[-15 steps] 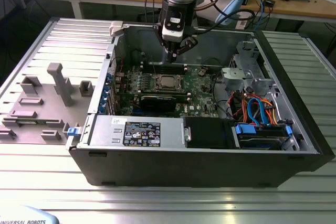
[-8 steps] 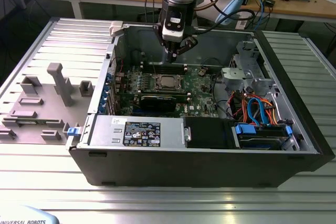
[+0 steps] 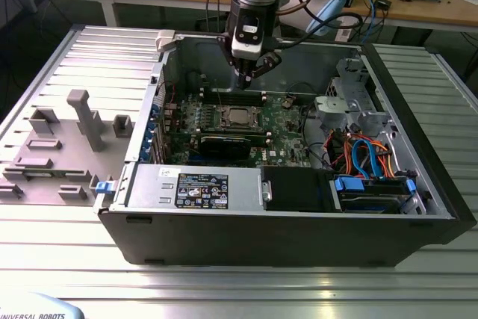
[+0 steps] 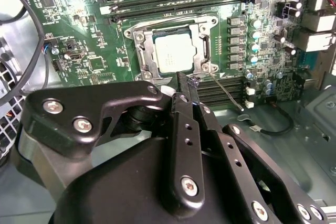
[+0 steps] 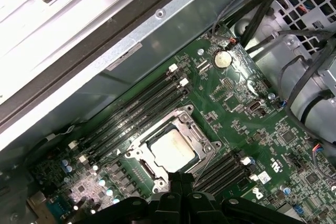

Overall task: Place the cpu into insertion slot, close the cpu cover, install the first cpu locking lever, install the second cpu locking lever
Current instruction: 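Install the first cpu locking lever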

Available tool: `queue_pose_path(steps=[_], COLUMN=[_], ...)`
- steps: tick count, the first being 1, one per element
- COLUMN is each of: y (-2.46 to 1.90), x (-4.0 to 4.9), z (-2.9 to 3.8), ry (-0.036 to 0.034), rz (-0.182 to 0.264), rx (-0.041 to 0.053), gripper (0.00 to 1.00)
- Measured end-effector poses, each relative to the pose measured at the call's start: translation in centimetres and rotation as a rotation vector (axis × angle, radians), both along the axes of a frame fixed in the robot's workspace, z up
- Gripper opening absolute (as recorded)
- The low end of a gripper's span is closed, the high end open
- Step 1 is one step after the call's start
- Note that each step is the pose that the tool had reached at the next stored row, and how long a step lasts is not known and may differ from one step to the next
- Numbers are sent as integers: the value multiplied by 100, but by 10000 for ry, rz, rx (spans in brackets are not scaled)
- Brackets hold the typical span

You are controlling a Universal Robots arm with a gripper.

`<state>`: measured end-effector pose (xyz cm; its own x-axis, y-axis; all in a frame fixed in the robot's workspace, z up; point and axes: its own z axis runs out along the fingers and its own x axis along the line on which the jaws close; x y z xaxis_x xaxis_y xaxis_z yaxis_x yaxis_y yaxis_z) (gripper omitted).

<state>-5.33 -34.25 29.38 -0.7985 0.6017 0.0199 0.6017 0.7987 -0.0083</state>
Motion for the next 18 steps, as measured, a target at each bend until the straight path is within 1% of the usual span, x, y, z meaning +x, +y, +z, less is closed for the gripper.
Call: queue_pose_path(steps=[3, 6, 8, 10, 11, 16, 18], y=[0, 0, 0, -1, -1, -1, -1], x=[0, 0, 0, 0, -1, -1, -1], z=[0, -1, -2, -3, -4, -4, -4], ry=[0, -5, -10, -18, -25, -37, -56], rz=[175, 545, 931, 1507, 1625, 1718, 1754], rx=[0, 0, -1, 0, -2, -1, -3], gripper=[11, 11, 11, 11, 11, 11, 11])
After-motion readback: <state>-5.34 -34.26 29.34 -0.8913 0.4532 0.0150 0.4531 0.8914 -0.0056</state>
